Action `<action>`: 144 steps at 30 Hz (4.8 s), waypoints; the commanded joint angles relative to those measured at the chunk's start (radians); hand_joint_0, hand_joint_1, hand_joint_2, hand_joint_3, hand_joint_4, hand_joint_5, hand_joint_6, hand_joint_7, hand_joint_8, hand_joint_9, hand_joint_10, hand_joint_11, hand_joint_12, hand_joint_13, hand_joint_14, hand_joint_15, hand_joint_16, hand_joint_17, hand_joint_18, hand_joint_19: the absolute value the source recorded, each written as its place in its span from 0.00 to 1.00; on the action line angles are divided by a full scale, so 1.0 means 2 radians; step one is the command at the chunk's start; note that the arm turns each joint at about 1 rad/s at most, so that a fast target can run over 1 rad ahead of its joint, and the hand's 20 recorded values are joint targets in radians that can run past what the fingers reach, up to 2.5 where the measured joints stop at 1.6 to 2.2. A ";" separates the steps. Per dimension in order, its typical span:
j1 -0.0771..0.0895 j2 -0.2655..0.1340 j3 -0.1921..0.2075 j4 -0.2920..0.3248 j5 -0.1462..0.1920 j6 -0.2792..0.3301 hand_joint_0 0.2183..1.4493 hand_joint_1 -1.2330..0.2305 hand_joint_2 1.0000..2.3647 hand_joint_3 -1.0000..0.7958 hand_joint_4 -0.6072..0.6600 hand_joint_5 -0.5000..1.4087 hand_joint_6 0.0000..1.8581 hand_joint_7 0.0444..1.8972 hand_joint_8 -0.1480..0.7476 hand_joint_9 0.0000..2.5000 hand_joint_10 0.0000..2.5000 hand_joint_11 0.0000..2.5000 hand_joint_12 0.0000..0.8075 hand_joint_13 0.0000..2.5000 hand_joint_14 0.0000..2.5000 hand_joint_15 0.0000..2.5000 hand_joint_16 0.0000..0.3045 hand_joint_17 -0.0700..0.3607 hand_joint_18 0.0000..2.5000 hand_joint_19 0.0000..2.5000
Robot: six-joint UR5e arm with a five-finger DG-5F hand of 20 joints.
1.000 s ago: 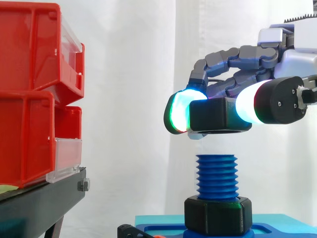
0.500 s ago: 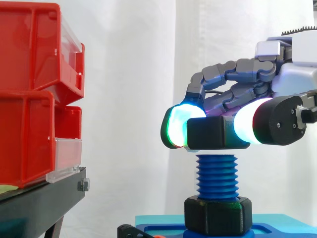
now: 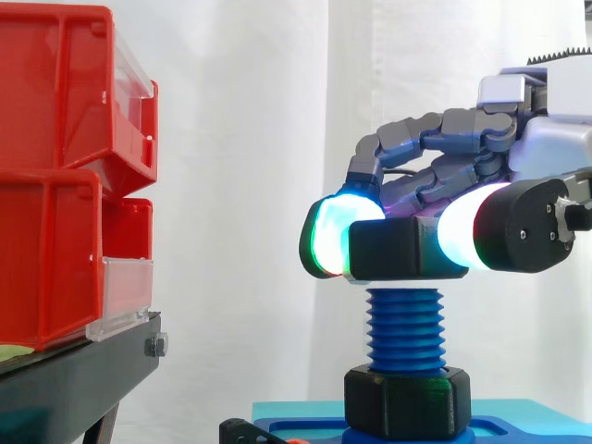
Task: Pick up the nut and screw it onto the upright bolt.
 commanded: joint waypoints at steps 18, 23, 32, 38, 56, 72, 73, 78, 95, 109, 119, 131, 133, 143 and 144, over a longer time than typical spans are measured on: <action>-0.001 -0.002 0.000 -0.001 -0.001 0.000 0.23 0.43 0.00 0.28 0.70 0.18 0.27 0.61 0.46 0.23 0.00 0.00 0.30 0.26 0.00 0.00 0.08 0.30 0.19 0.00; -0.001 -0.003 0.000 -0.001 -0.001 0.000 0.23 0.43 0.00 0.28 0.69 0.18 0.27 0.61 0.46 0.23 0.00 0.00 0.29 0.26 0.00 0.00 0.08 0.30 0.19 0.00; 0.000 -0.002 0.000 -0.001 -0.001 -0.001 0.23 0.44 0.00 0.28 0.69 0.18 0.27 0.61 0.46 0.23 0.00 0.00 0.30 0.26 0.00 0.00 0.08 0.30 0.19 0.00; 0.001 -0.003 -0.001 -0.001 -0.001 -0.001 0.23 0.44 0.00 0.28 0.69 0.18 0.27 0.61 0.46 0.23 0.00 0.00 0.30 0.26 0.00 0.00 0.08 0.30 0.20 0.00; 0.000 -0.006 -0.001 0.001 -0.002 0.000 0.23 0.44 0.00 0.28 0.69 0.18 0.27 0.60 0.47 0.23 0.00 0.00 0.29 0.26 0.00 0.00 0.08 0.30 0.20 0.01; -0.001 -0.006 -0.001 -0.001 -0.002 -0.001 0.23 0.44 0.00 0.28 0.69 0.18 0.27 0.61 0.46 0.23 0.00 0.00 0.30 0.26 0.00 0.00 0.09 0.30 0.20 0.01; -0.001 -0.007 -0.001 -0.002 -0.002 -0.001 0.23 0.44 0.00 0.28 0.69 0.18 0.27 0.61 0.46 0.23 0.00 0.00 0.29 0.26 0.00 0.00 0.09 0.30 0.20 0.01; -0.002 -0.007 -0.001 -0.002 -0.002 -0.001 0.23 0.44 0.00 0.28 0.69 0.18 0.27 0.61 0.46 0.23 0.00 0.00 0.29 0.26 0.00 0.00 0.09 0.30 0.20 0.01; -0.003 -0.015 -0.002 -0.005 -0.002 0.000 0.23 0.43 0.00 0.28 0.69 0.18 0.27 0.61 0.46 0.23 0.00 0.00 0.29 0.26 0.00 0.00 0.09 0.30 0.20 0.01; -0.005 -0.021 -0.002 -0.002 -0.005 0.002 0.23 0.43 0.00 0.28 0.69 0.18 0.27 0.61 0.46 0.23 0.00 0.00 0.29 0.26 0.00 0.00 0.09 0.30 0.20 0.02; -0.005 -0.022 -0.002 -0.001 -0.005 0.002 0.23 0.43 0.00 0.28 0.69 0.18 0.27 0.60 0.46 0.23 0.00 0.00 0.29 0.26 0.00 0.00 0.09 0.30 0.20 0.01; -0.005 -0.021 -0.002 -0.001 -0.010 0.002 0.20 0.45 0.00 0.28 0.68 0.17 0.27 0.53 0.47 0.23 0.00 0.00 0.32 0.26 0.00 0.00 0.10 0.32 0.20 0.02; -0.005 -0.021 -0.002 -0.001 -0.011 0.002 0.19 0.46 0.00 0.28 0.67 0.17 0.27 0.50 0.47 0.23 0.00 0.00 0.32 0.25 0.00 0.00 0.11 0.33 0.20 0.02; -0.006 -0.021 -0.002 0.000 -0.014 0.002 0.15 0.46 0.00 0.28 0.60 0.15 0.27 0.35 0.45 0.19 0.00 0.00 0.37 0.22 0.00 0.00 0.13 0.37 0.18 0.01; -0.007 -0.021 -0.002 0.000 -0.015 0.002 0.15 0.46 0.00 0.28 0.60 0.15 0.27 0.35 0.45 0.19 0.00 0.00 0.37 0.22 0.00 0.00 0.13 0.37 0.18 0.01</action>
